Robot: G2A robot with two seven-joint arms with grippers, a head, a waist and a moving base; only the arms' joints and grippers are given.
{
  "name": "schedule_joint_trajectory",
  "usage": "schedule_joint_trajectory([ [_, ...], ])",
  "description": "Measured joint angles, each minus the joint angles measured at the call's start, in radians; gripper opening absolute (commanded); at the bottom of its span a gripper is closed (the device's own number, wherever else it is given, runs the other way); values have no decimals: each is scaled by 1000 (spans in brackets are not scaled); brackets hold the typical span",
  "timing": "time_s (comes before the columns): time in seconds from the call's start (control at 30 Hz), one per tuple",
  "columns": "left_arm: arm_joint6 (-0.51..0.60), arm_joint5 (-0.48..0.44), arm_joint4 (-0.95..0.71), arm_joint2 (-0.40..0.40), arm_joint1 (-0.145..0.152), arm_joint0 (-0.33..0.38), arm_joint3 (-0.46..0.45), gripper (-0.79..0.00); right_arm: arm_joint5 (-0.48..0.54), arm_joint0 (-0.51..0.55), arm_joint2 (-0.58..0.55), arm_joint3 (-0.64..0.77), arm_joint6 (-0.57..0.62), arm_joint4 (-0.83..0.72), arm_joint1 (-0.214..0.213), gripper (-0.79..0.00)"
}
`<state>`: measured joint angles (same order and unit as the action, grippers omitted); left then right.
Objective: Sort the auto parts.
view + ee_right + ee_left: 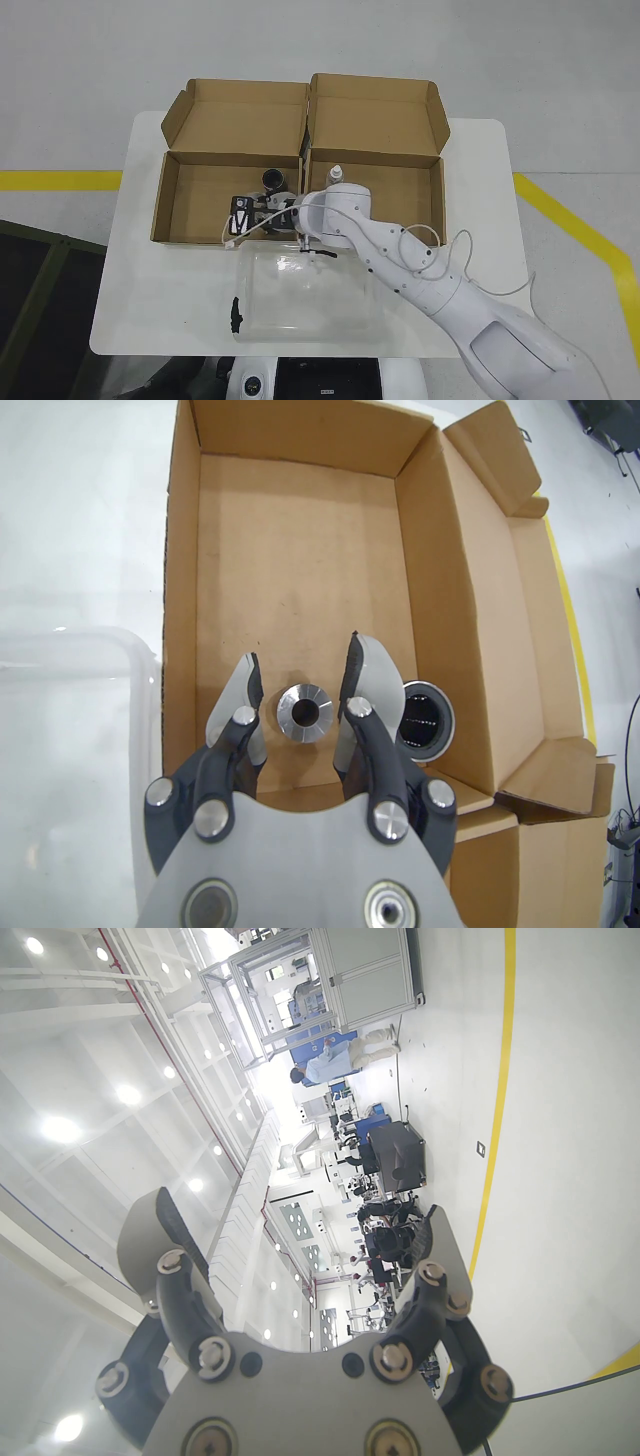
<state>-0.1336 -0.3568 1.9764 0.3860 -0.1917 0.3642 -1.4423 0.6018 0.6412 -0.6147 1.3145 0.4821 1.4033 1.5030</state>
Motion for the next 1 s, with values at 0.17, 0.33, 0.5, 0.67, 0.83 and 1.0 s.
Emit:
schedule_joint_trajectory([
  [0.17, 0, 0, 0, 0, 0, 0, 0, 0, 5, 29, -36, 78, -15, -3, -10, -453],
  [0.33, 0, 0, 0, 0, 0, 0, 0, 0, 0, 96, -88, 184, -24, 4, -31, -440],
  [0.5, 0, 0, 0, 0, 0, 0, 0, 0, 29, 193, -148, 302, -26, 14, -60, -413],
  [0.67, 0, 0, 0, 0, 0, 0, 0, 0, 49, 290, -219, 416, -31, 40, -89, -413],
  [0.83, 0, 0, 0, 0, 0, 0, 0, 0, 76, 381, -289, 510, -53, 70, -116, -406],
  [1.0, 0, 0, 0, 0, 0, 0, 0, 0, 101, 492, -384, 582, -100, 103, -147, -388],
])
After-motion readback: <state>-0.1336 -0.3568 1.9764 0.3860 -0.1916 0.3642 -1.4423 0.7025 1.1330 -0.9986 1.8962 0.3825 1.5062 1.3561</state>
